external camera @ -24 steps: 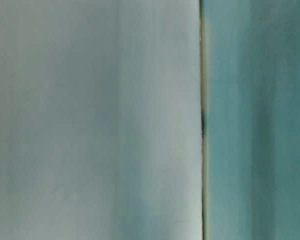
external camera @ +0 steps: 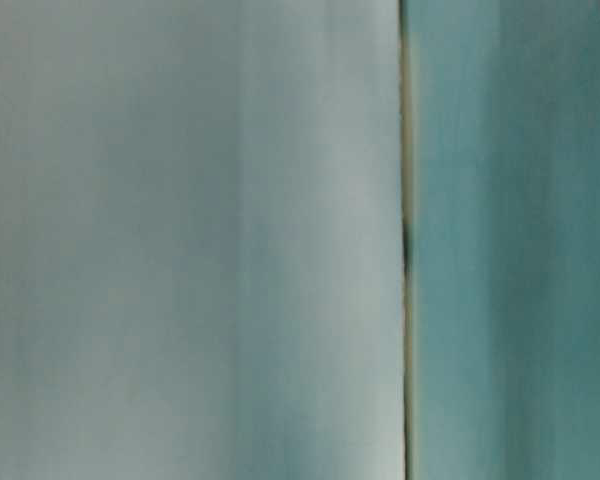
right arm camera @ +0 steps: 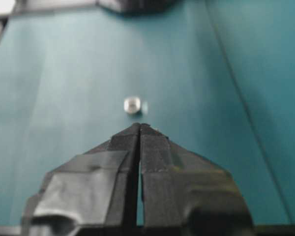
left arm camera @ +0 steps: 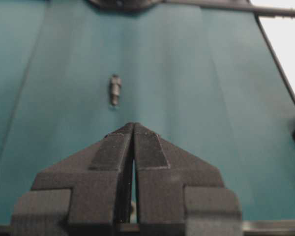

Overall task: Insert the washer onto the shaft with both hands.
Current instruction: 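Move left gripper toward the silver washer and right gripper toward the shaft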

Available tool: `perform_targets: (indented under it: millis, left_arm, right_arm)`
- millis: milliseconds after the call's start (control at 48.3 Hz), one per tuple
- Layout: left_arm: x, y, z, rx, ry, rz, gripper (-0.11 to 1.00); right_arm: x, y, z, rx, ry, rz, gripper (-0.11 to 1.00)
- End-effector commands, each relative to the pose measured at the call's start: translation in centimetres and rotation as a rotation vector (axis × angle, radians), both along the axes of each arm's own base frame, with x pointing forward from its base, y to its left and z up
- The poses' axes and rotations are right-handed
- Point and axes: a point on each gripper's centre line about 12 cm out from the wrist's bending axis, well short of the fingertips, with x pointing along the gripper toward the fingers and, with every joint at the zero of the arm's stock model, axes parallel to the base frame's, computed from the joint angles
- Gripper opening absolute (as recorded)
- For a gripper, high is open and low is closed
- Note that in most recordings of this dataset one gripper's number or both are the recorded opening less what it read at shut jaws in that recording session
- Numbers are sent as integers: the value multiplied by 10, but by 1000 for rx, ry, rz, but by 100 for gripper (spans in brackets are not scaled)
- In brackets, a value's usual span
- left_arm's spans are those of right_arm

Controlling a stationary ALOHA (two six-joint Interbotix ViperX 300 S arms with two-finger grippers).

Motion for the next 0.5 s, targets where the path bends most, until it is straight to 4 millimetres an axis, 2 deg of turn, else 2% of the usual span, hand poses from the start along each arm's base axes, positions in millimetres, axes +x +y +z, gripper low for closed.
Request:
perform_targets:
  millis: [0,290,476]
  left_arm:
    - [8,-3,6,0,-2,-9,2]
    - [36,-5,-5,-14,162,-2,2]
    - [54,-7,-25,-40,353,20,2]
  right_arm:
    - [8,-1,5,35,45,-12,-10]
    - [31,-1,-22,76,230,-28,-10]
    - [44,-1,-37,75,330,-28,-10]
